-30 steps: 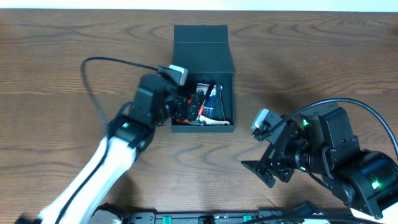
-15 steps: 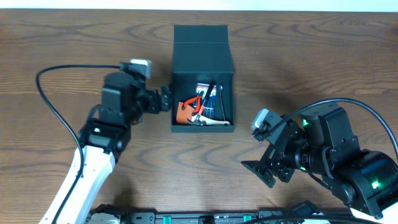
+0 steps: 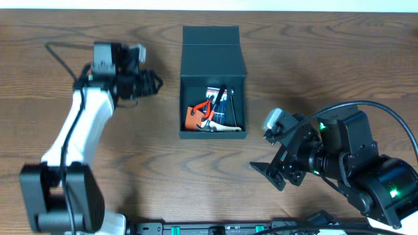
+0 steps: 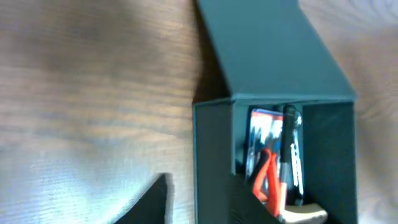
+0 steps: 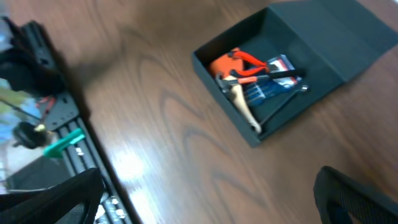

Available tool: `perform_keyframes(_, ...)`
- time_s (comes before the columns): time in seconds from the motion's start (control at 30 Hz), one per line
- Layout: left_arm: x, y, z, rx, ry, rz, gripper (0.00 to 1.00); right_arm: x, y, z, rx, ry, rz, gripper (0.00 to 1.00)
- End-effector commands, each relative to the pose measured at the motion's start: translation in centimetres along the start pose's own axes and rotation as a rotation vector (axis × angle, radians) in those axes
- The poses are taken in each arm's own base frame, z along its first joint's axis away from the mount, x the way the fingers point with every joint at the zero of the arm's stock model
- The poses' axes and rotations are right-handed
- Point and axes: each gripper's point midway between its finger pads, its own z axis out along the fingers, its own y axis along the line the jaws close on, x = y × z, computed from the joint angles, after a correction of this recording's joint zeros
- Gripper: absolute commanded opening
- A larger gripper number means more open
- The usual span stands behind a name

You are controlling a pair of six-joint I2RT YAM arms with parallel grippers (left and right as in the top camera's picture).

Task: Pack container
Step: 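Open the left gripper and withdraw it from the box, then move both grippers to the box lid's far edges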

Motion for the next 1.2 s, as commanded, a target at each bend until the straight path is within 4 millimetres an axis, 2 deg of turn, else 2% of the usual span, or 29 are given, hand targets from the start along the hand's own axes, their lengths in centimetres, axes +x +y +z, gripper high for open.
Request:
perform_keyframes(0.0, -2.9, -1.4, 0.3, 0.062, -0.008, 0.035, 0.06, -0.3, 1.1, 0.1, -0.072, -0.014, 0.069, 0.99)
perform_keyframes(0.2, -4.9, -2.1, 2.9, 0.154, 0.039, 0.018, 0.06, -3.0, 0.3, 0.5, -0.064, -0.108, 0.101, 0.99)
perform_keyframes(0.23, -5.2, -2.1, 3.5, 0.165, 0.046, 0.009, 0.06, -3.3, -0.3, 0.8, -0.047, -0.110, 0.100, 0.94)
perform_keyframes(0.27, -5.5, -2.0, 4.1, 0.171, 0.052, 0.004, 0.06, -3.5, -1.1, 1.4, -0.022, -0.103, 0.105, 0.64)
perform_keyframes(0.3, -5.7, -1.7, 4.6, 0.170, 0.056, 0.001, 0.06, -3.7, -1.8, 1.9, 0.003, -0.096, 0.114, 0.22)
perform_keyframes(0.33, -5.9, -1.5, 5.1, 0.168, 0.058, -0.001, 0.05, -3.8, -2.8, 2.4, 0.039, -0.088, 0.135, 0.01)
perform_keyframes(0.4, -6.6, -1.0, 6.0, 0.162, 0.057, -0.003, 0.06, -4.5, -5.5, 4.1, 0.125, -0.082, 0.233, 0.01)
perform_keyframes(0.5, -7.7, -0.3, 6.8, 0.152, 0.041, -0.008, 0.06, -6.1, -8.4, 6.7, 0.174, -0.109, 0.313, 0.01)
perform_keyframes(0.6, -8.9, 0.6, 7.7, 0.150, 0.027, -0.049, 0.06, -6.1, -12.3, 9.5, 0.239, -0.102, 0.429, 0.01)
perform_keyframes(0.7, -9.8, 1.7, 9.0, 0.146, 0.023, -0.085, 0.06, -4.3, -17.1, 12.3, 0.269, -0.075, 0.592, 0.01)
perform_keyframes(0.9, -9.9, 2.9, 11.3, 0.149, 0.046, -0.117, 0.06, -1.2, -23.8, 17.2, 0.070, -0.120, 0.850, 0.01)
perform_keyframes(1.03, -9.2, 3.5, 12.0, 0.142, 0.069, -0.134, 0.05, 1.2, -25.8, 20.2, -0.060, -0.129, 0.964, 0.01)
perform_keyframes(1.17, -8.6, 3.7, 12.4, 0.140, 0.088, -0.145, 0.06, 3.7, -27.0, 22.9, -0.079, -0.096, 1.051, 0.01)
